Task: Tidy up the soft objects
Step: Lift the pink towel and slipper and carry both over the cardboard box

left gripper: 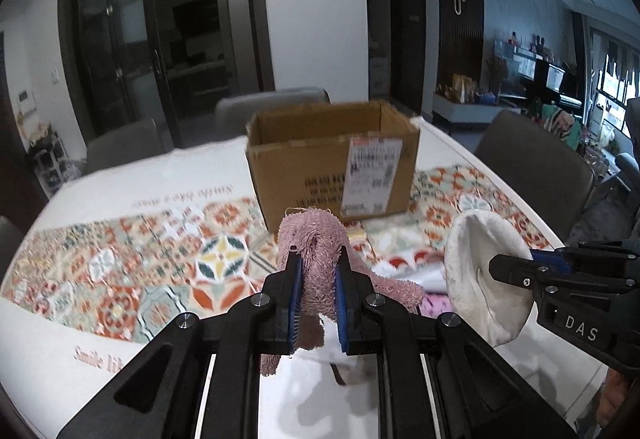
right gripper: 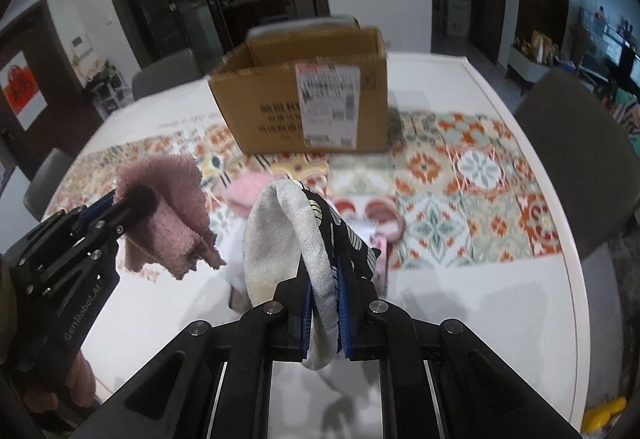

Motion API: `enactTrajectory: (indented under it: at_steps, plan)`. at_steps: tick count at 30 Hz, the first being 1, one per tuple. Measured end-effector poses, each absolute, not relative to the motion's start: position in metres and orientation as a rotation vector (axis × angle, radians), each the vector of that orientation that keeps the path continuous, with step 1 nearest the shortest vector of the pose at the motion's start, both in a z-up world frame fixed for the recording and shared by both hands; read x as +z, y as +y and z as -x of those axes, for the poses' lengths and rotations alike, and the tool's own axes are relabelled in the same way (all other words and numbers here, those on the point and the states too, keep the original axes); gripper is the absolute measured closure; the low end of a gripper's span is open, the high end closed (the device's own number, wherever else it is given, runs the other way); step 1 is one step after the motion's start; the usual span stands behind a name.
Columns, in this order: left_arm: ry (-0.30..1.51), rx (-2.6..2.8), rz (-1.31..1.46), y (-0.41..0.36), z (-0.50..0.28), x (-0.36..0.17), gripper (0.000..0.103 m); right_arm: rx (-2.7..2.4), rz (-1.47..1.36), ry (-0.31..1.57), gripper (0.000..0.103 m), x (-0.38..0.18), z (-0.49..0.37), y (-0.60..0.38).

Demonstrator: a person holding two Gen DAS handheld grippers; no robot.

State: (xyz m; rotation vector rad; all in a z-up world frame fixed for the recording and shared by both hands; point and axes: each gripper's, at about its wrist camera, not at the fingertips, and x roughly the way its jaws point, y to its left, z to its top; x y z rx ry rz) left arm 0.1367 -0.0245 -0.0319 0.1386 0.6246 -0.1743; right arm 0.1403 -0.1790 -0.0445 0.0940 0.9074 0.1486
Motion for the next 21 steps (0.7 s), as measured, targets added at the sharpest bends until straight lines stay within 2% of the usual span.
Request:
enactTrajectory:
  at_steps: [21]
  plan:
    - [0.442, -0.143, -0.144, -0.029, -0.197, 0.036, 0.087, 0.201, -0.147, 0.612, 0.091, 0.040, -0.202, -0.186]
